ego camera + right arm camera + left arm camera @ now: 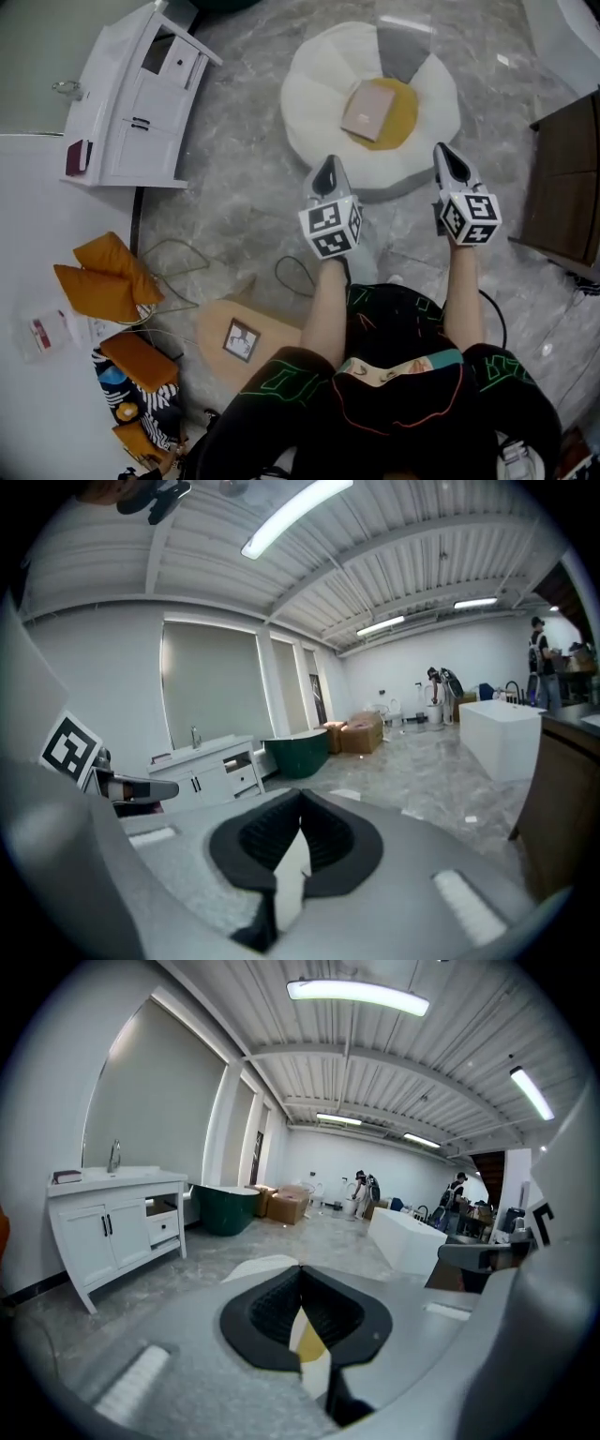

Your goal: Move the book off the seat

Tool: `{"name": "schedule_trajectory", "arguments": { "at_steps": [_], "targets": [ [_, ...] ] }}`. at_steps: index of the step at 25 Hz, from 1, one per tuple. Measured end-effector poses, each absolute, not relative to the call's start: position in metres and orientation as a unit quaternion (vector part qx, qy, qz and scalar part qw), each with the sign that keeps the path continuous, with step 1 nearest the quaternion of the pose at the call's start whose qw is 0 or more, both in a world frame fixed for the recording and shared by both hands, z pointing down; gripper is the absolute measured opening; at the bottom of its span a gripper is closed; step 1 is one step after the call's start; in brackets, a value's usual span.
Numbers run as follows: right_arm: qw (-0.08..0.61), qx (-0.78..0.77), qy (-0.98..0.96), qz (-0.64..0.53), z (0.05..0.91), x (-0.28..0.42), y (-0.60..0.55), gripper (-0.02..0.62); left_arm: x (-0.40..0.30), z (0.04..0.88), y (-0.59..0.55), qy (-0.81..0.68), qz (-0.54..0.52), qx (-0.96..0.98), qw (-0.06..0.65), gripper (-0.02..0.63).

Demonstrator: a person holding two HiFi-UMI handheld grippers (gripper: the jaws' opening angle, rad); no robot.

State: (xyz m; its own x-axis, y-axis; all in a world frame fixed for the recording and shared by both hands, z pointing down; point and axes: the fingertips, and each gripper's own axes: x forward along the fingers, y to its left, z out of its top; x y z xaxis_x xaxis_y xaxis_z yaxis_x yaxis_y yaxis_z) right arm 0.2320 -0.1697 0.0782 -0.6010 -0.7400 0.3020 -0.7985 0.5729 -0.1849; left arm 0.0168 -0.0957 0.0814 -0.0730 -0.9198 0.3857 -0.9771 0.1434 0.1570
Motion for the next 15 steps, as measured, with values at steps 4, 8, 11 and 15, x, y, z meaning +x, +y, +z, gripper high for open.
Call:
{"name": "schedule_trajectory", "arguments": {
  "at_steps": [4,8,11,15],
  "targets": [
    [0.131,0.428,-0.875,0.184,0.119,0.197,-0.198,0.003,-0.007,0.119,-0.127,-0.714,0.096,0.65,0.242,0.011],
    [0.158,0.417,-0.872,0.203,0.146,0.157,-0.229,0.003,-0.034,0.144,-0.163,-0.703,0.114,0.653,0.259,0.011],
    [0.174,0.415,-0.865,0.223,0.167,0.142,-0.245,0.003,-0.042,0.163,-0.186,-0.685,0.136,0.665,0.266,0.011],
    [0.184,0.428,-0.849,0.251,0.193,0.14,-0.268,0.003,-0.05,0.191,-0.223,-0.659,0.165,0.681,0.274,0.011]
  ]
}}
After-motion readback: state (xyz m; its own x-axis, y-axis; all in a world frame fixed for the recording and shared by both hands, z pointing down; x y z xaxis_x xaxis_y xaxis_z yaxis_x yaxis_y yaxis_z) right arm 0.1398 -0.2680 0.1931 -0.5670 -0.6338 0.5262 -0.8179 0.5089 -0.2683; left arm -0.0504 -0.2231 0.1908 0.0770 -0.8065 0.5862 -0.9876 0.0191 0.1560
